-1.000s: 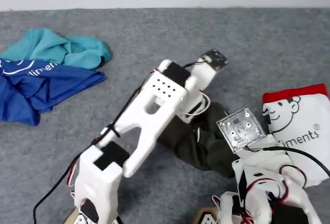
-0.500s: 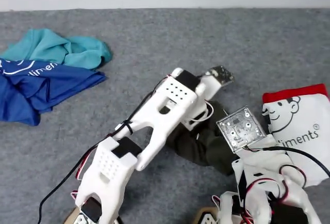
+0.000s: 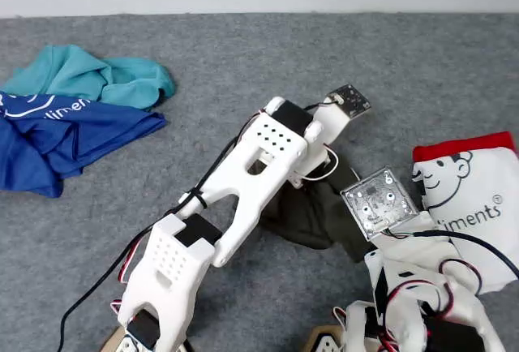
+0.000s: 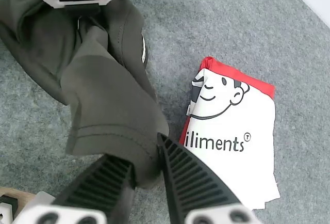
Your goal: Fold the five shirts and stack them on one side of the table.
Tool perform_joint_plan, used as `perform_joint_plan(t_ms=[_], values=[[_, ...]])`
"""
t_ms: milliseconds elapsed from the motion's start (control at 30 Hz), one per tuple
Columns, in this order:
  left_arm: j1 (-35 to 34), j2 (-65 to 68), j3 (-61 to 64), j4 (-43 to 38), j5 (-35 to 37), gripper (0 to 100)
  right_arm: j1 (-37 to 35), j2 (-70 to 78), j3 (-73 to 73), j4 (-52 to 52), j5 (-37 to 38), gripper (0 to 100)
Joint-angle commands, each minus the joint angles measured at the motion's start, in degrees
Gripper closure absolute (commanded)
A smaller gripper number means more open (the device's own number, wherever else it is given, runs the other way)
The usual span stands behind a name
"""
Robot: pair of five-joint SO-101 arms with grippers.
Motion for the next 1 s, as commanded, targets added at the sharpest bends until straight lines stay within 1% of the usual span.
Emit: perform_joint_plan(t_ms=[0, 133, 700, 867, 967], values=[[-0.4, -0.4, -5.4, 3.3, 0.4, 95, -0.2, 0.7, 0.1, 2.1, 0.2, 98.9], [-0.5, 0.0, -8.4, 5.7, 0.4, 94, -0.1, 0.6, 0.1, 2.1, 0.2, 98.9], [-0.7, -0.6, -8.7, 5.7, 0.4, 95, 0.0, 0.6, 0.1, 2.1, 0.1, 98.9], [-0.7, -1.6, -8.7, 6.2, 0.4, 99, 0.0, 0.6, 0.1, 2.1, 0.1, 98.9], [-0.7, -3.0, -8.7, 7.5, -2.2, 99, 0.0, 0.6, 0.1, 2.1, 0.1, 98.9]])
